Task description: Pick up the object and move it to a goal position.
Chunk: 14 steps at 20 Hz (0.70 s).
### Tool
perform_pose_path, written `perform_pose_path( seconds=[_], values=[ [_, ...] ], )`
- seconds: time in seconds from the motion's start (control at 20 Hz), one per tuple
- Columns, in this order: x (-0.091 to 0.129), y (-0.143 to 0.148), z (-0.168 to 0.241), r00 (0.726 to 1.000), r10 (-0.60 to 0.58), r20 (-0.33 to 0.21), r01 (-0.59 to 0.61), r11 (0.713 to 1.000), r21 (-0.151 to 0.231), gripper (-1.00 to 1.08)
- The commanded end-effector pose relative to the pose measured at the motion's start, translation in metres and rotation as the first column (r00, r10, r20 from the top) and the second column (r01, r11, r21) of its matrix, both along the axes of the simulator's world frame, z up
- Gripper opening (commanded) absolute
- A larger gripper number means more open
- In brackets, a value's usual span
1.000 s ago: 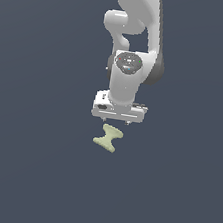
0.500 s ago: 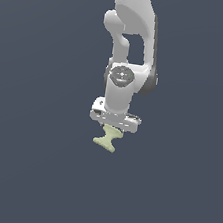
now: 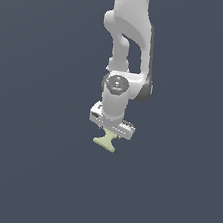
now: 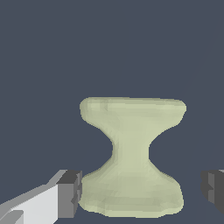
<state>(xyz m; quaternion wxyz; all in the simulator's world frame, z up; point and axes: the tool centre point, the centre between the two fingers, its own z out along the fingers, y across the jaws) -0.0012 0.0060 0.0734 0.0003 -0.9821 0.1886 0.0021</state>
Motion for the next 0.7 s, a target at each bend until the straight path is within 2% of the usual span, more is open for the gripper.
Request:
perform_pose_path(
  seconds=[0.0, 0.35, 0.65],
  values=[
    [0.001, -0.001, -0.004, 1.0, -0.021, 0.003, 0.021, 1.0, -0.001, 1.0],
    [0.0, -0.001, -0.007, 1.0, -0.024, 0.003, 0.024, 1.0, -0.001, 1.0],
    [0.0, -0.002, -0.031, 1.0, -0.027, 0.003, 0.027, 1.0, -0.001, 1.0]
  ],
)
